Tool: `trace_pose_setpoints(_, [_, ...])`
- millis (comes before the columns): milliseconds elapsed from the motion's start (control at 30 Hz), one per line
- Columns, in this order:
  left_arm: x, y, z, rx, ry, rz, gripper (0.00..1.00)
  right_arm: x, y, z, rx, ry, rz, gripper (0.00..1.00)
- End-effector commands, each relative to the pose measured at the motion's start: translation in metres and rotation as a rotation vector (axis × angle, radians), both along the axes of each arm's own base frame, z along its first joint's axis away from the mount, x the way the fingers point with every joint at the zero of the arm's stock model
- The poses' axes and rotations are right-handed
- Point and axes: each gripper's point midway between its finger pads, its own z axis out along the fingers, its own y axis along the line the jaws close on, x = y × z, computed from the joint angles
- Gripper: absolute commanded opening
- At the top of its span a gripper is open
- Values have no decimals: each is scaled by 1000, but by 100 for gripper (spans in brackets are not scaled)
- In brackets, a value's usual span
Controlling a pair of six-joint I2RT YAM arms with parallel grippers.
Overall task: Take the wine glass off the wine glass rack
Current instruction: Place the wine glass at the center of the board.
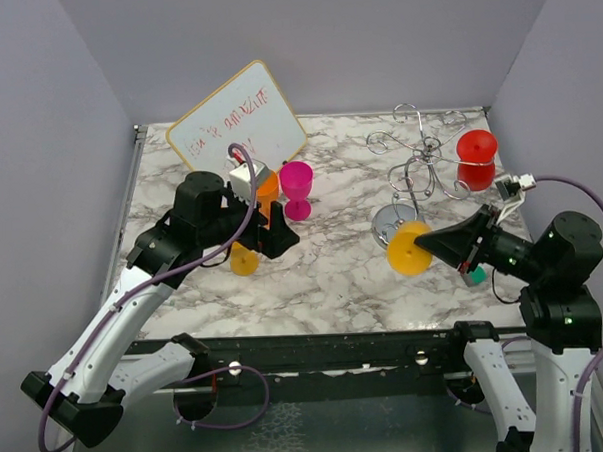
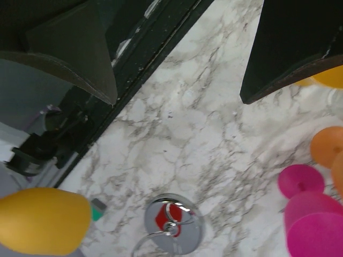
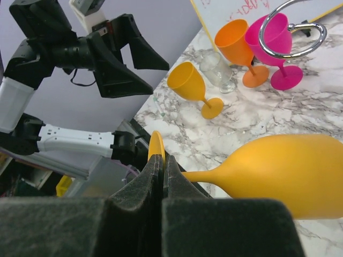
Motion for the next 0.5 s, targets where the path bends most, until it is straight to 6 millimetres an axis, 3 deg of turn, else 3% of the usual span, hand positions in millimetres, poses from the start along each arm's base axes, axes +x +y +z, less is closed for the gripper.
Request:
trace_pose_setpoints(0, [-37,-41,47,-257,8,-287,99,2,7,13,11,-45,89,1])
trace_pose_setpoints(167, [-47,-62,79,-456,26,-393,98,22,7,18,-5,-32,104,1])
trace_pose_setpoints(333, [-39,-62,74,-434,24,-357,97,37,6,34,-32,-48,121,1])
trace_pose_setpoints(467, [-36,-62,64,-422,39,-336,97,50,6,34,-34,-24,132,1])
